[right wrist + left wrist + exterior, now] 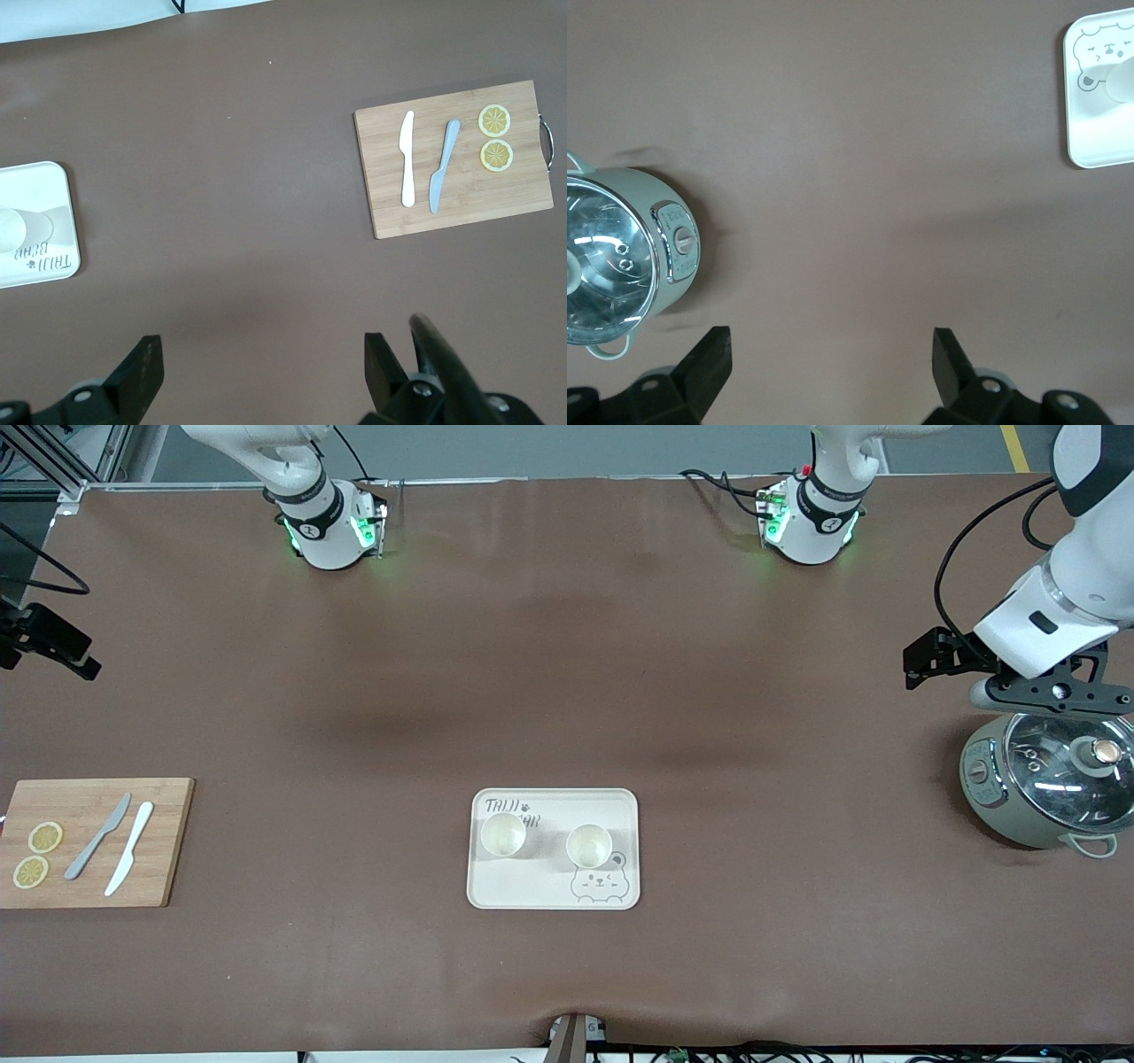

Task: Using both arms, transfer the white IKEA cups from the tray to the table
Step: 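Move the left gripper from the pot toward the white tray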

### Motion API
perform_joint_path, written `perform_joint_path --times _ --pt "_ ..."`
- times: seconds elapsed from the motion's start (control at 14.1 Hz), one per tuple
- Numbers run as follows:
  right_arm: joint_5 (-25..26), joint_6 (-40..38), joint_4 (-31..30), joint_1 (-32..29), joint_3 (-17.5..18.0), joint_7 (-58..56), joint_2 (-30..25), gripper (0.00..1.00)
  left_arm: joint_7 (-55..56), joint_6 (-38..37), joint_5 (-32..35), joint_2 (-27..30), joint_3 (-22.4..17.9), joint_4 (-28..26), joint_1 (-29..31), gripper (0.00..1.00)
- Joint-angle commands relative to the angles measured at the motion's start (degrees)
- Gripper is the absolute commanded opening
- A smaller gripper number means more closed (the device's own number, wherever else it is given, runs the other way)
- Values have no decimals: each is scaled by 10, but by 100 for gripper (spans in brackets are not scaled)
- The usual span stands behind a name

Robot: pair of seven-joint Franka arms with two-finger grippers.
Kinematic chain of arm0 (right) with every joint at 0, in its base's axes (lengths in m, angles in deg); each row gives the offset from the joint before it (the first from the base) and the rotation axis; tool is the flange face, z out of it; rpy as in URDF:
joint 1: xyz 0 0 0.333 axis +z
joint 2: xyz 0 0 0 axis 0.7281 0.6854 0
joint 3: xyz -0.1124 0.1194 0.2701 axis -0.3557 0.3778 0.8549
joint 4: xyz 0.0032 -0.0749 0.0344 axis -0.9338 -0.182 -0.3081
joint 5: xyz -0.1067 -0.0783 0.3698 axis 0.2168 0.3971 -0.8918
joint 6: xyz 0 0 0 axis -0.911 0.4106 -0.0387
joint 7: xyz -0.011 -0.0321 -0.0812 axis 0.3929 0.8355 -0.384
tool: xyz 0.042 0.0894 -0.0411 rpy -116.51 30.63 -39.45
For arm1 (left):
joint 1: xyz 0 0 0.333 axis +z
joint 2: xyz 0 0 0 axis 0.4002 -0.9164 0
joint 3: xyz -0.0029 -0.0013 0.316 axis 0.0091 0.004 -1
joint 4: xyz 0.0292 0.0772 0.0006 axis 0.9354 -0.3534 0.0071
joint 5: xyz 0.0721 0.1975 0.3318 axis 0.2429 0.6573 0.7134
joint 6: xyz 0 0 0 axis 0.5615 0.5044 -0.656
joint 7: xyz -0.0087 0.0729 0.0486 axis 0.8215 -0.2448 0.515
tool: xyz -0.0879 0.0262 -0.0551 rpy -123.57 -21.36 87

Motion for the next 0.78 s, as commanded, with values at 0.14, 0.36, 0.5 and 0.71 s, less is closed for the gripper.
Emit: perform_joint_path --times 0.14,0.36,0.5,0.71 --pt "8 -10 4 -10 8 -6 -6 100 -7 -1 12 -6 -1 13 -5 100" --pt "8 -10 4 -10 8 -6 -6 100 4 16 -10 -18 9 7 -7 100" --pt "8 -10 4 -9 8 -5 -6 100 32 16 -2 -44 27 20 -22 100" --pt "7 -9 4 -11 7 -2 -5 100 119 10 13 -135 26 128 -79 100"
